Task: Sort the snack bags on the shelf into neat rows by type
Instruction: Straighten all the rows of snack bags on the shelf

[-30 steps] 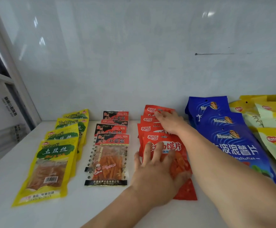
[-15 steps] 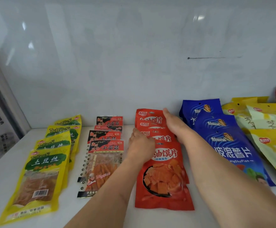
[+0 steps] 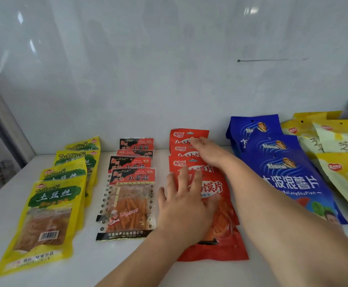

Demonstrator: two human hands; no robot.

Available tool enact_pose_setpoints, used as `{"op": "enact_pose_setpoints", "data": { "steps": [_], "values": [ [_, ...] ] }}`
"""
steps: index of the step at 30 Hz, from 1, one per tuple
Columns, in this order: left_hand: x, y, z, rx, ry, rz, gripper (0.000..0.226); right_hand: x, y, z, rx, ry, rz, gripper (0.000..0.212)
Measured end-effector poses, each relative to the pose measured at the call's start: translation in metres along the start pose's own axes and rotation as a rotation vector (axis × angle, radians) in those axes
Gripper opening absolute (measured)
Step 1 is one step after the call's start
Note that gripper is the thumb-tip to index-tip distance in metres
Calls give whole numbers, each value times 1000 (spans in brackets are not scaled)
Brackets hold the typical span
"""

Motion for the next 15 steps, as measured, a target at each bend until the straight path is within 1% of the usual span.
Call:
{"op": "enact_pose_setpoints", "data": {
  "steps": [2,3,5,7,8,10,11,12,13,15],
  "values": [
    [-3,4,9,-25,-71,9,87,-2,1,2,-21,24,-6,104],
    [-5,3,11,-17,-92,9,87,-5,5,2,-36,27,-10,102],
    [-7,1,13,-6,-92,4,79,-4,10,2,-82,20,-7,95],
    [-8,-1,16,4,-73,2,76,-2,18,0,-114,1,31,96],
    [-9,-1,18,5,-74,1,81,-1,22,0,-119,15,35,94],
    [-9,-1,20,-5,-82,-2,88,0,29,3,-113,84,21,75],
    [-10,-1,21,-16,-88,-8,84,1,31,5,-98,131,11,69],
    [-10,-1,21,-32,-88,-15,77,2,32,8,-77,190,6,68],
    [-9,-2,21,-50,-79,-20,70,3,31,10,-54,253,4,69],
    [-8,-2,22,-76,-61,-21,66,5,30,14,-19,339,-7,74]
  ]
}}
Point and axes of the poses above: each hand's wrist, its own y-axis away from the middle knuckle, its own z-axis out of the palm, x = y × z, the point moved 6 cm from there along -y, towards the middle knuckle, and after that the axes turned 3 degrees about z, right-handed, at the moved point
